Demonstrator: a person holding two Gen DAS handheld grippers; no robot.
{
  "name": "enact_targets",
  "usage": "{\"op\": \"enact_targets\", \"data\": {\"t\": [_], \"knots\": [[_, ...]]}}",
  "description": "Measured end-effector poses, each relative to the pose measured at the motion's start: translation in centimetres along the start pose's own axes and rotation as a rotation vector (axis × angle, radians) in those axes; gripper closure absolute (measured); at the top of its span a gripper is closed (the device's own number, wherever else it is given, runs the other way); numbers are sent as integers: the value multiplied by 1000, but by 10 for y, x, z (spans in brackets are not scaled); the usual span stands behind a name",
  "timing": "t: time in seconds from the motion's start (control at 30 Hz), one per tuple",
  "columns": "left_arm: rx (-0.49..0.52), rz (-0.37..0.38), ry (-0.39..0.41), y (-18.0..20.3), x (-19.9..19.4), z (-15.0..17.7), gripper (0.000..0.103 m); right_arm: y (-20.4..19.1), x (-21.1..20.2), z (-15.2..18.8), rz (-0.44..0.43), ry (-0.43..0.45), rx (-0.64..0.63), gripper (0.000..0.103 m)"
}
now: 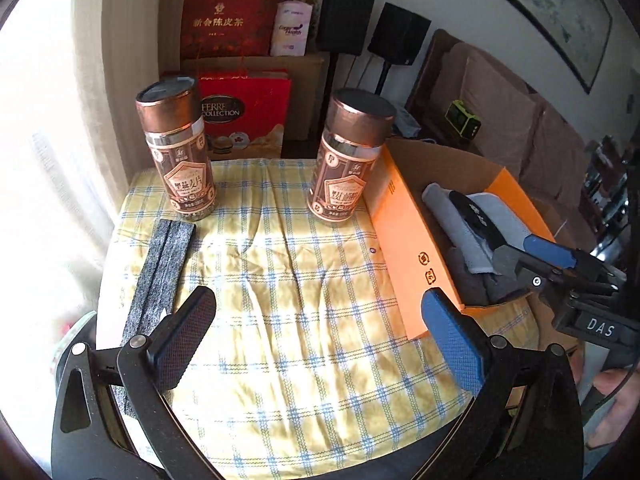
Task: Organize objects
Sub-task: 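Withdraw both tools from the box toward the grey knit strip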
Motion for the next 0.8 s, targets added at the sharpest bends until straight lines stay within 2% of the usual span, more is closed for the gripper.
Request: {"op": "enact_targets", "data": {"t": [0.2, 0.4, 0.57, 0.8], "knots": [[-27, -119, -13, -62, -11, 29, 0, -36, 9, 4, -64, -18, -49, 16], [-106, -196, -38, -125, -20, 58, 0, -68, 23, 11, -120, -41, -80, 16], [-164, -215, -48, -156, -28, 76, 0, -93, 37, 18, -162, -60, -95, 16], [-184, -202, -59, -166, -29, 94, 0, -126, 59, 25, -208, -89, -113, 19]]}}
Point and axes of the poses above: each gripper's, at about its wrist camera, not at the fingertips, and x roughly the way its jaws point, y to its right, z to its underside, the point moved 2 cm from there along x, roughly the way its jaws point, and after that the axes turned 11 degrees about y, right-handed, at the moved point
